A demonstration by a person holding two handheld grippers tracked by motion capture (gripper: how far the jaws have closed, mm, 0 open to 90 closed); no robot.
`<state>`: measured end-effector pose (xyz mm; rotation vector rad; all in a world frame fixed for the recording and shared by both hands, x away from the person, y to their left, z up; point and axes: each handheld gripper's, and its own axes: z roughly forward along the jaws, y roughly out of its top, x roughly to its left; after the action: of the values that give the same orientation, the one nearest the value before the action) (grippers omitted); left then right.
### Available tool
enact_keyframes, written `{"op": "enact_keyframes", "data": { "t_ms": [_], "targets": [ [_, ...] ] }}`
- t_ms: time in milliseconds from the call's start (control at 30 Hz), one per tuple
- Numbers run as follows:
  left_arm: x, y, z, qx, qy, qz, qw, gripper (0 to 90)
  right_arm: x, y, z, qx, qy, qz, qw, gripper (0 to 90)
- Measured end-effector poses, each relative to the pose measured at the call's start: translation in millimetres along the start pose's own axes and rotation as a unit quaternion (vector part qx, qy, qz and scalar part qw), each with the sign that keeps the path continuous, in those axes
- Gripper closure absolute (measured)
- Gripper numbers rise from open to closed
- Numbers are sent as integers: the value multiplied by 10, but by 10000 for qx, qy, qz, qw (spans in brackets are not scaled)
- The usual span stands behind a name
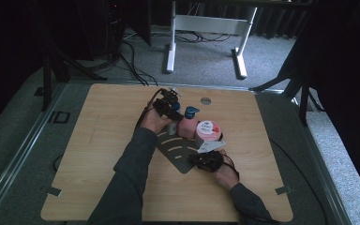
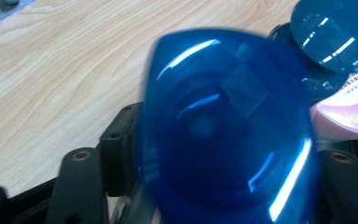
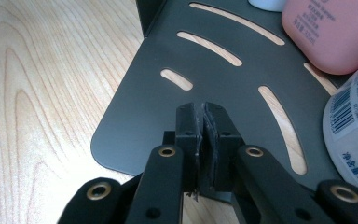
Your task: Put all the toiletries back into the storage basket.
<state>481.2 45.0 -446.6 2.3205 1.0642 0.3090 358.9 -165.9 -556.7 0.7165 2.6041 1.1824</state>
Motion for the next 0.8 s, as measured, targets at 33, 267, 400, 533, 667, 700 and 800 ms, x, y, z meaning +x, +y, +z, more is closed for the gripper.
{"op": "enact_keyframes", "data": {
  "t_ms": [33, 267, 400, 533, 667, 700, 800],
  "targets": [
    [2, -12, -18, -23, -17, -5, 10000, 367, 0, 0, 0, 0, -1, -2, 10000, 849],
    [9, -86, -130, -96, -74, 41, 9999, 367, 1, 0, 0, -2, -10, -3, 10000, 849],
    [-10, -121, -206, -133, -25, 126, 9998, 367, 0, -1, 0, -9, -1, -4, 10000, 848],
    [-53, -157, -275, -115, 111, 298, 9994, 376, 1, -2, -1, -9, 9, 2, 10000, 842],
    [-44, -206, -327, -90, 159, 347, 9992, 376, 1, -1, 0, -13, 11, -13, 10000, 837],
    [-36, -226, -340, -111, 162, 345, 9992, 378, 0, -2, 0, -15, 10, -16, 10000, 837],
    [-6, -299, -370, -139, 200, 298, 9993, 382, 2, -2, -1, -12, 21, 15, 10000, 836]
  ]
}}
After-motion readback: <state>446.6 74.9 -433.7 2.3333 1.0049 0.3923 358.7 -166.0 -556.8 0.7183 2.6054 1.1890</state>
